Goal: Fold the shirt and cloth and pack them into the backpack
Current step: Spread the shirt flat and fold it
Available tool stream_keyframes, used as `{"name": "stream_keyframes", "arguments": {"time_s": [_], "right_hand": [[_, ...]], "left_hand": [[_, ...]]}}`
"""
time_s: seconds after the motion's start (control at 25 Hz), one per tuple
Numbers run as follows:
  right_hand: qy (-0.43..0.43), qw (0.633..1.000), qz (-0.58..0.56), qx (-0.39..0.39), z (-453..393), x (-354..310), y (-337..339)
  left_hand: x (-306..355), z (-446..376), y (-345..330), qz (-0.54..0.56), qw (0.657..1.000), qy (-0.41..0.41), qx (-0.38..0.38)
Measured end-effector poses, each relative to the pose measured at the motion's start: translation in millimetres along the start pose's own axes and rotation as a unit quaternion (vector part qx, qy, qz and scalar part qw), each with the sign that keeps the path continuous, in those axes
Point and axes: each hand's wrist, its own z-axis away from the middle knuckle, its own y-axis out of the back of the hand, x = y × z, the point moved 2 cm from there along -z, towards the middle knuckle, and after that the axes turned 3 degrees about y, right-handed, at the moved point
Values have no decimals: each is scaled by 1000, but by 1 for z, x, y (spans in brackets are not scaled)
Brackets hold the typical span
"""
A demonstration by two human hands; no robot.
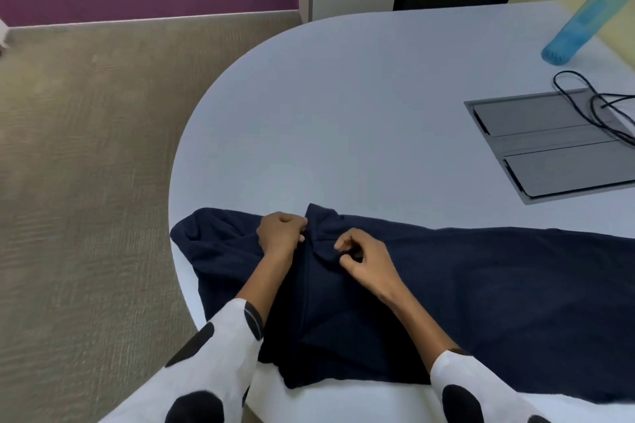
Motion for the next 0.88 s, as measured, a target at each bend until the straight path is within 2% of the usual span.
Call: {"name": "stream_keyframes", "arguments": {"time_s": [0.04,0.08,0.2,0.24,0.4,0.52,0.64,0.76,0.8,0.88], "right_hand": [[3,1000,19,13,-1,2,3],[-1,998,56,-6,-2,4,3],[-20,968,212,-130,1,6,-2],[-10,967,219,-133,3,5,-3],[-21,994,86,-68,12,6,8],[-11,993,79,-89,14,8,12],[-11,991,72,-108,12,9,20],[-1,988,129,-88,6,17,35],[5,984,152,-87,3,19,37],[12,977,186,-100,-1,23,37]], "left_hand": [[-6,4,1,13,1000,-9,-14],[-9,8,0,31,999,-4,-37],[-1,9,-9,29,996,40,-78],[4,6,-12,23,995,54,-80],[8,-4,-19,7,997,53,-50],[-7,10,-3,-100,994,-30,37],[-22,31,8,-284,946,-133,81],[-18,34,5,-311,929,-176,98],[-15,34,4,-321,913,-227,106],[-13,37,1,-383,835,-387,83]]}}
